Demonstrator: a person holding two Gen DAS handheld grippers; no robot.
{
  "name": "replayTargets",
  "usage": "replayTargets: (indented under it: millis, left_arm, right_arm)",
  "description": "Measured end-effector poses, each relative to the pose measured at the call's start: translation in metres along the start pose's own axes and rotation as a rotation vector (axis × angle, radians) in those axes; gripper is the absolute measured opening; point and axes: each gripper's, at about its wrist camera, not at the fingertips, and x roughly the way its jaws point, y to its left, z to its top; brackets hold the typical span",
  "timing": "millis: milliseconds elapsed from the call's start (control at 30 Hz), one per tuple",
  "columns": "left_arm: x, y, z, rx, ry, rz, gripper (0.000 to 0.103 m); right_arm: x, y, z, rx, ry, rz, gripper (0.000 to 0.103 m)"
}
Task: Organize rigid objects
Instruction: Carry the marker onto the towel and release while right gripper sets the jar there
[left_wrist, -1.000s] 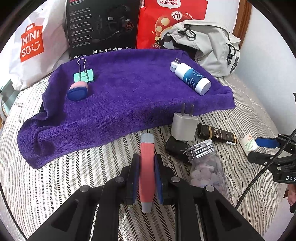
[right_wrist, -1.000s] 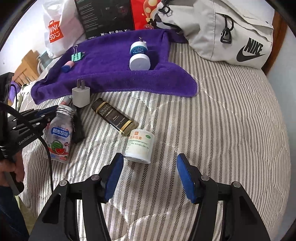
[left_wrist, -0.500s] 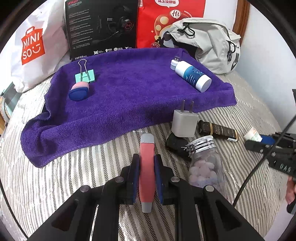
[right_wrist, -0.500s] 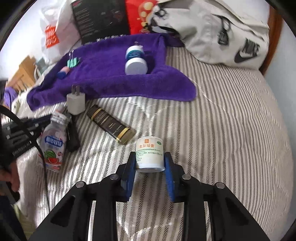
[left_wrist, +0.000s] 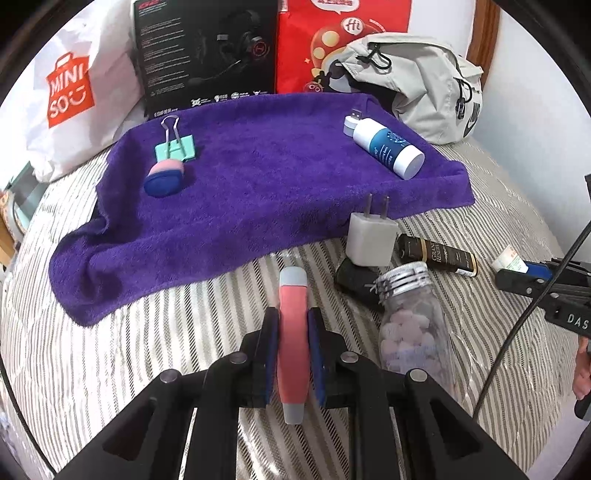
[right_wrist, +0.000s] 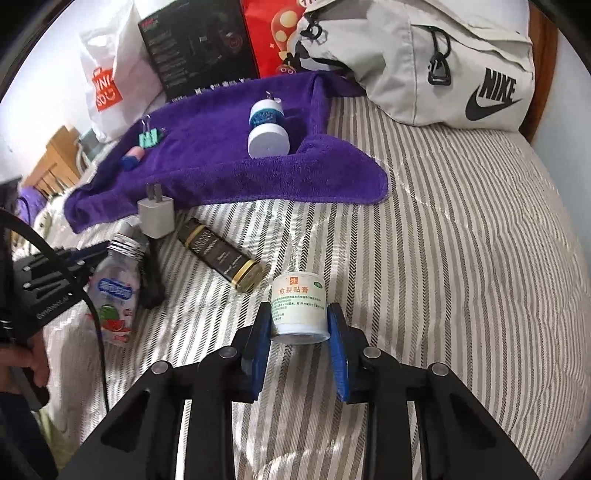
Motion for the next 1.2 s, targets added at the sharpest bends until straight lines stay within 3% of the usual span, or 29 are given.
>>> replayTargets:
  millis: [633, 1200]
  left_arm:
    - [-0.027, 0.045, 0.003, -0.121, -0.025, -0.040, 0.016]
    - [-0.037, 0.079, 0.052, -0.152, -0.076, -0.017, 0.016]
  right_arm:
    - [-0.030, 0.015, 0.024, -0.046, -0.070, 0.080, 0.030]
    - [-0.003, 0.044, 0.109, -0.106, -0.098, 0.143, 0.030]
